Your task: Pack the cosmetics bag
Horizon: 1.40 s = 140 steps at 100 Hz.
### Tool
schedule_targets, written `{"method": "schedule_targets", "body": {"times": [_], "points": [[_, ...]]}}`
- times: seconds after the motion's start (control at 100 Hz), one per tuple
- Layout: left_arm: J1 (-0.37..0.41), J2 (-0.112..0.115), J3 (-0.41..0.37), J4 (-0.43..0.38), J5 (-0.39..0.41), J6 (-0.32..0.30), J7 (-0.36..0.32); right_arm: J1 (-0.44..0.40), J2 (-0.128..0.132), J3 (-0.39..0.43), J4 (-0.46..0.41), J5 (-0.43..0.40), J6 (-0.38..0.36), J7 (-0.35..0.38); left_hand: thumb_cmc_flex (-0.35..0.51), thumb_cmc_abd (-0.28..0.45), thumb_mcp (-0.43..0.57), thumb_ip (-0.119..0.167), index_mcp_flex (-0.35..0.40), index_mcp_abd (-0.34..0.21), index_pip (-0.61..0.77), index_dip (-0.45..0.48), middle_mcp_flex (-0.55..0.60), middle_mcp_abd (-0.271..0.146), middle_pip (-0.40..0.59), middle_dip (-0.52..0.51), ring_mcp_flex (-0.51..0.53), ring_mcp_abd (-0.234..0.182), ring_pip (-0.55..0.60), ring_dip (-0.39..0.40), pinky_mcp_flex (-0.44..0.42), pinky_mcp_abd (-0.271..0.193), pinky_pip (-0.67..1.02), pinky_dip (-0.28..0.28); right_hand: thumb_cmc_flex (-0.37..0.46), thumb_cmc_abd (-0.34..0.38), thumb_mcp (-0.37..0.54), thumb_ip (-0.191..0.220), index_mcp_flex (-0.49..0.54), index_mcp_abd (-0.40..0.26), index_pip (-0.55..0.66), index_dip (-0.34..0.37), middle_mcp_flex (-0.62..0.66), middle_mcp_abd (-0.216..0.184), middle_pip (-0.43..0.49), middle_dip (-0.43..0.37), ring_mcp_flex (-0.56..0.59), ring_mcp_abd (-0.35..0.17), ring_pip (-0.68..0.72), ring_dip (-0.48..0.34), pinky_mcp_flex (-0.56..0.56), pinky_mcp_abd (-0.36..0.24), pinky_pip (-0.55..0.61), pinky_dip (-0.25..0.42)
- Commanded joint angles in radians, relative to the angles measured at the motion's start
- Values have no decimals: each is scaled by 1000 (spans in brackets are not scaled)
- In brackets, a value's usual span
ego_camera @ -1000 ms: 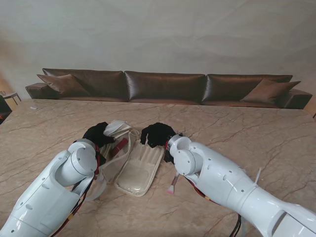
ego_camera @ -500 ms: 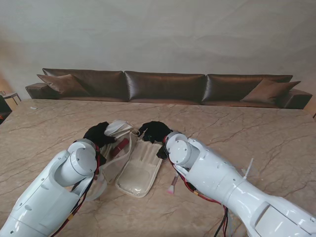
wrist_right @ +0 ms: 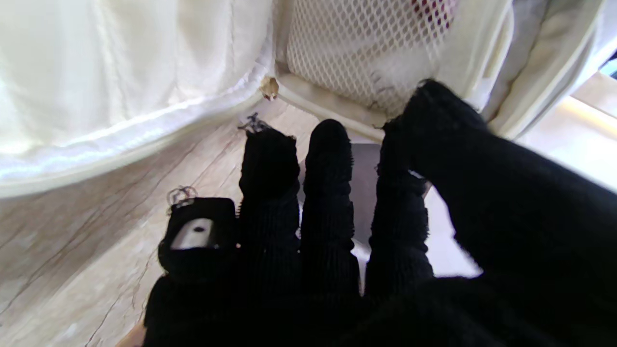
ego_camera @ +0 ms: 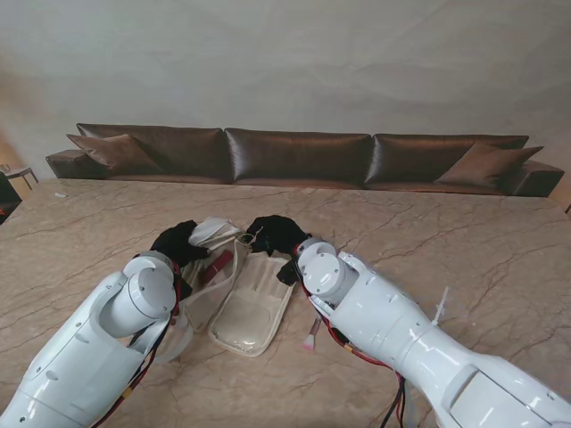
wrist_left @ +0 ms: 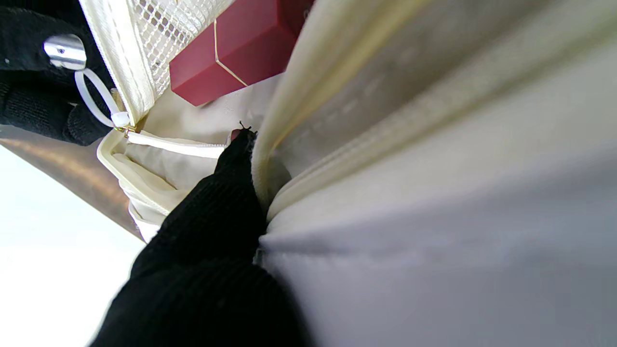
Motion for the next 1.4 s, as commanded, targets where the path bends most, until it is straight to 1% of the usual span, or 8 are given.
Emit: {"method": "schedule_targets", "body": {"times": [0.0, 0.32, 0.46, 0.71, 1.02, 1.22, 1.29, 1.39], "points": [[1, -5, 3, -8, -2, -1, 0, -1, -22, 0, 14, 4, -15, -22, 149, 147, 39, 46, 51, -141, 89, -5, 26, -49, 42, -2, 97, 7, 58, -14, 81, -75, 247, 43, -26, -18, -11, -21, 23, -57, 31, -21, 38, -23, 26, 5, 29, 19, 28, -9, 19, -2, 66, 3], [1, -4, 3, -7, 5, -3, -1, -3, -16, 8, 22, 16, -60, -7, 150, 143, 39, 47, 50, -144, 89, -5, 26, -50, 38, -1, 96, 6, 58, -14, 81, -75, 247, 43, -31, -135, 8, -37, 38, -23, -40, -17, 25, -25, 9, -4, 14, 17, 20, -18, 4, 4, 63, 1], [1, -3, 1, -7, 7, -3, -3, -9, -22, 20, 32, 33, -82, -18, 149, 142, 39, 47, 48, -143, 88, -6, 25, -52, 35, 0, 96, 6, 58, -14, 81, -75, 247, 43, -8, -6, 0, -14, 108, -109, 79, -28, 84, -28, 12, 11, 35, 27, 34, -16, 14, 14, 74, 4], [4, -3, 2, -7, 5, -1, -4, -15, -13, 31, 38, 68, -138, 22, 145, 141, 41, 45, 45, -144, 87, -7, 23, -51, 31, 1, 92, 6, 57, -14, 81, -75, 246, 43, 5, 194, -4, 17, 77, -84, 60, -24, 46, -9, 15, 56, 7, 30, 206, 52, -66, 13, 65, 24], [3, -2, 2, -9, 1, 8, -10, -19, 0, 32, 48, 84, -183, 72, 110, 133, 42, 40, 23, -139, 81, -15, 3, -46, 18, 6, 68, 10, 48, -12, 78, -74, 226, 33, -32, 176, 22, 25, 111, -92, 67, -35, 58, -21, 121, 193, 25, 24, 329, 85, -68, 24, 95, 55], [10, 1, -13, -21, -19, 0, -27, -12, 15, 19, 50, 95, -191, 142, -184, 31, 311, -10, -13, -119, 43, -18, -40, -30, -29, 27, -54, 81, -90, -32, -43, 67, 72, 2, -60, 206, -1, 28, 110, -51, 53, -36, 81, -8, 128, 199, 37, 41, 360, 92, -74, 34, 122, 72], [14, 4, -20, -28, -23, -7, -39, -7, 13, 10, 63, 83, -195, 143, -315, -9, 406, -5, -24, -115, 18, -12, -88, -28, -1, -7, -124, 108, -157, -52, -134, 126, -12, 24, -70, 218, -19, 28, 113, -48, 54, -43, 101, -5, 122, 180, 63, 42, 363, 85, -67, 43, 118, 74], [18, 10, -28, -33, -19, -27, -55, -2, 4, 2, 82, 82, -199, 142, -515, 1, 510, 47, -22, -97, -54, 12, -191, -28, 95, -168, -215, 129, -265, -104, -267, 188, -157, 57, -53, 238, -27, 20, 107, -35, 58, -44, 130, 8, 78, 110, 87, 58, 345, 60, -57, 73, 106, 72]]}}
